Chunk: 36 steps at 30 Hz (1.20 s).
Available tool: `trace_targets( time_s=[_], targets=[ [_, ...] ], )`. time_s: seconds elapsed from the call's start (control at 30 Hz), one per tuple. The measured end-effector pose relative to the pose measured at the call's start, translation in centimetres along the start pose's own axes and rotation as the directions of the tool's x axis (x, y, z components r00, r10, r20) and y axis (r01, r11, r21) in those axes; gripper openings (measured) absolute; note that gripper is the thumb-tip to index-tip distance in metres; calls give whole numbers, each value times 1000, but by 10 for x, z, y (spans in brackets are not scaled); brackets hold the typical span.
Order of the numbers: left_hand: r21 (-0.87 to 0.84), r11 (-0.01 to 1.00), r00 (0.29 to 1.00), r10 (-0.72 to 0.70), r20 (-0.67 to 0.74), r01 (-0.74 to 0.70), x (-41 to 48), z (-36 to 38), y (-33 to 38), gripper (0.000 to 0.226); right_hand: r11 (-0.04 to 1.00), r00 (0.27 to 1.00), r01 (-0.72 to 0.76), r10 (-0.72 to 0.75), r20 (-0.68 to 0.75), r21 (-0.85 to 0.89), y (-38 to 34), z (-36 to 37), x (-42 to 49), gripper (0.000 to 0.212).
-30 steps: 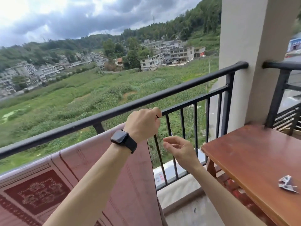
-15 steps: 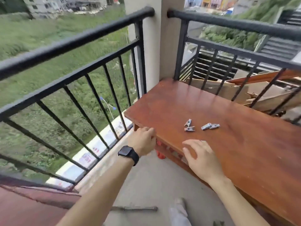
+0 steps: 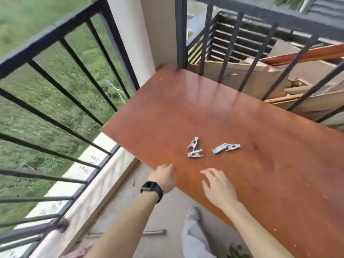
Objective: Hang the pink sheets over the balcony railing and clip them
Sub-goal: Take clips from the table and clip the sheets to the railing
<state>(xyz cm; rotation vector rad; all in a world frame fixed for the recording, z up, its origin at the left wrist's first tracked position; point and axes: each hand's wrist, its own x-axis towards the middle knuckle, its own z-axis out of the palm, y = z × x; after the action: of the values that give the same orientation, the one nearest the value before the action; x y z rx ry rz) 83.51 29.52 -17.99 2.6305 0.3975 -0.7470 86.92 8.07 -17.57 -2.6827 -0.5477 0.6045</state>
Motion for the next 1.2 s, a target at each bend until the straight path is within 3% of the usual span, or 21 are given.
trace_targets(
  time_s=[0.23, 0.43, 0.53, 0.63, 0.7, 0.83, 0.97, 1.03, 1.13, 1.2],
  targets=[
    [-250, 966, 979, -116, -168, 72, 100, -7, 50, 41, 999, 1000, -2, 1, 28, 35, 15, 13, 93, 55],
    [-161, 981, 979, -134, -155, 109, 150, 16, 61, 36, 999, 1000, -11, 11, -16, -38, 48, 41, 120, 35],
    [-309, 942, 959, -199, -200, 131, 133, 19, 49, 27, 999, 1000, -12, 13, -25, 36, 53, 39, 104, 33],
    [-561, 804, 934, -328, -143, 196, 90, 2, 26, 25, 979, 996, -29, 11, 90, 200, 43, 22, 87, 35],
    [-728, 652, 917, -391, -83, 212, 49, -13, 12, 25, 949, 993, -5, -32, 113, 315, 25, 5, 75, 32],
    [-932, 346, 905, -421, -57, 102, -41, -48, -15, 14, 878, 982, 127, -178, 69, 462, -43, -29, 52, 26],
    [-968, 248, 849, -506, -152, -26, -131, -77, -53, 19, 798, 907, 312, -411, 88, 515, -131, -55, 25, 25],
    [-960, 263, 820, -527, -222, -91, -176, -89, -70, 28, 751, 840, 392, -527, 126, 532, -177, -61, 8, 29],
    [-929, 333, 739, -582, -338, -162, -237, -101, -92, 6, 670, 726, 513, -672, 146, 537, -238, -63, -17, 36],
    [-904, 375, 654, -636, -411, -203, -282, -101, -106, 7, 617, 653, 541, -736, 176, 572, -273, -57, -39, 30]
  ],
)
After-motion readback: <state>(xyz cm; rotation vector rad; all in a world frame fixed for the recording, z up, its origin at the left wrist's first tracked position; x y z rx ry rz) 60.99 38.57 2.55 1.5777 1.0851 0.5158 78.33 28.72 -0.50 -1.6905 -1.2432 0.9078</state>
